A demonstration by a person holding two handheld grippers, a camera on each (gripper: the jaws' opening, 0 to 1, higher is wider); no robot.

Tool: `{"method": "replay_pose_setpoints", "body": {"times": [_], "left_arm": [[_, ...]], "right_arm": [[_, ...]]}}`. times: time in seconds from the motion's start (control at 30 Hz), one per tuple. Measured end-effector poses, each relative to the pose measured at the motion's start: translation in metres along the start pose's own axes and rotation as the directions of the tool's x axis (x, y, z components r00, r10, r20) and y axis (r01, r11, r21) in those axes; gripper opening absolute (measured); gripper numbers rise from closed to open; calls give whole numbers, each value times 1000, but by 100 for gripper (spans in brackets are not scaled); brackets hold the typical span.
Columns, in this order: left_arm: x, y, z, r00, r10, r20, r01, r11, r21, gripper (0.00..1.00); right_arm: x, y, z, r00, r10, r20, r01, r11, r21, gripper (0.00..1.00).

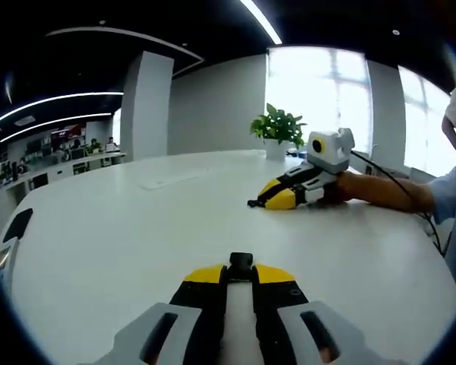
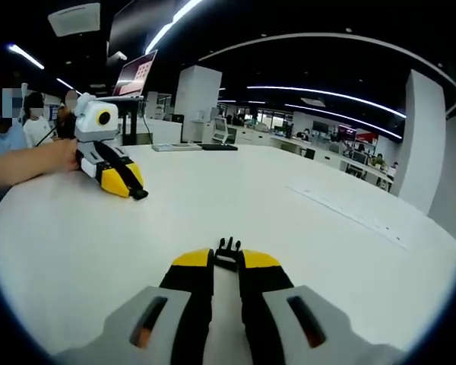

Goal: Snap the two parts of the plastic buckle together until the buckle closes and remains connected.

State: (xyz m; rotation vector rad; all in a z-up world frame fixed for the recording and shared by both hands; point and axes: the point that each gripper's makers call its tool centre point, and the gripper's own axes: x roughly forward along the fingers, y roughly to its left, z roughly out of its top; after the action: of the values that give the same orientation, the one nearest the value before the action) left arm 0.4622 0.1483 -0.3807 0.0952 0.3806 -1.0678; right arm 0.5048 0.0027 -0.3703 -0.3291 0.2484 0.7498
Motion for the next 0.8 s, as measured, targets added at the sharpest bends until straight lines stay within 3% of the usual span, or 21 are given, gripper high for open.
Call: {"method": "replay_pose_setpoints", "body": {"times": [0.33,0.5,0.67,0.8], "left_arm": [[1,-17,-3,999,-34,-1,34,999,34,12],[1,-23,-3,998,-56,-4,57,997,47,12],[1,-35,-5,996,-90,-6,90,994,65,12],[1,-37,-4,992,-129,-11,130,989,77,12]], "right_arm": [[-1,6,2,999,32,10,-32,999,-20,13],[-1,17,4,996,84,21,-84,996,-37,13],[-4,44,8,977,208,40,-205,976,-72,13],[-8,67,11,952,303,52,-297,950,-100,13]]}}
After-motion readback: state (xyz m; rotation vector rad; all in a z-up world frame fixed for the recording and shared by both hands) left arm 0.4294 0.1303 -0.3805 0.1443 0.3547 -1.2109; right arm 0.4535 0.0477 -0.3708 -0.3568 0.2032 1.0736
